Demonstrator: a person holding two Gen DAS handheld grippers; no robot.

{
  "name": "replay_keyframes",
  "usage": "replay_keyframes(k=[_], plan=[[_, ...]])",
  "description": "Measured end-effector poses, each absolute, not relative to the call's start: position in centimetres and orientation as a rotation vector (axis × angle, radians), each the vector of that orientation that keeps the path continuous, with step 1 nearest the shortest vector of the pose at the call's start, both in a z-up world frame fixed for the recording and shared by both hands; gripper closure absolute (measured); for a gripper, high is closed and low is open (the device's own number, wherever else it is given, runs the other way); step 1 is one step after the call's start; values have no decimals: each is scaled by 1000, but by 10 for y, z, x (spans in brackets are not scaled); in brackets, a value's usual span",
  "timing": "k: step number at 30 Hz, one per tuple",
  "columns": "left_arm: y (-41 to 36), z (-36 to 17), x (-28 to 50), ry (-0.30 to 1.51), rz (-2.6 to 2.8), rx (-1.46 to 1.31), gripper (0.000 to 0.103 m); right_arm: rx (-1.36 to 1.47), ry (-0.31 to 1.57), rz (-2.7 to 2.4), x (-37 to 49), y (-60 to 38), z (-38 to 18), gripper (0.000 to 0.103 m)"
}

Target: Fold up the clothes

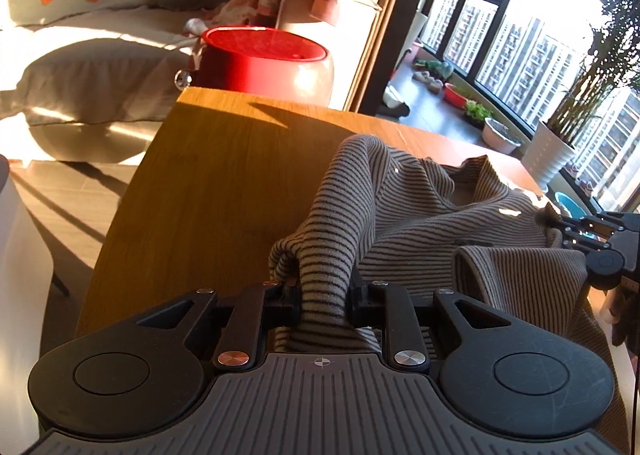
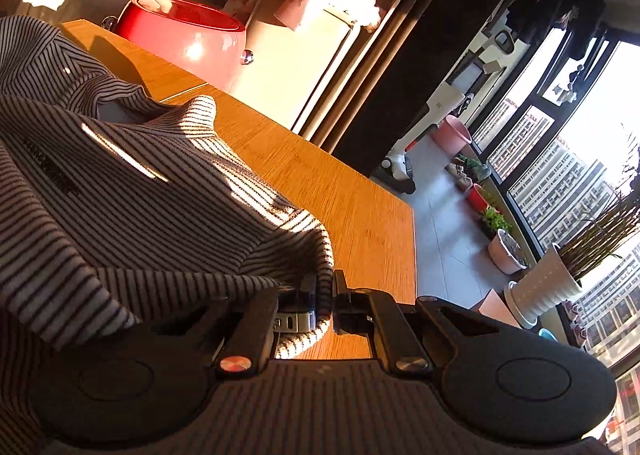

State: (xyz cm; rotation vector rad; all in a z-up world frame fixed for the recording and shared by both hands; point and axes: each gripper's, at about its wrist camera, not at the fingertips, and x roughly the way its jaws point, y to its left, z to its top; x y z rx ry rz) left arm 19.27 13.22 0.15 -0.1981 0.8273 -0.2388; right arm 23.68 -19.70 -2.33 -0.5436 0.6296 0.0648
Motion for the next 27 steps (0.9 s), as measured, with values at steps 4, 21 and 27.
replay_keyframes(k=[4,21,27], plan=[[115,21,177,806,-300,-149,74,-556,614,80,207,-216,-24,98],[123,7,262,778,-134,-226,81,-474,543,63,209,-237,-20,67],[119,8,245,816,-209,-245,57,-285,463,92,182,-236,33,59]])
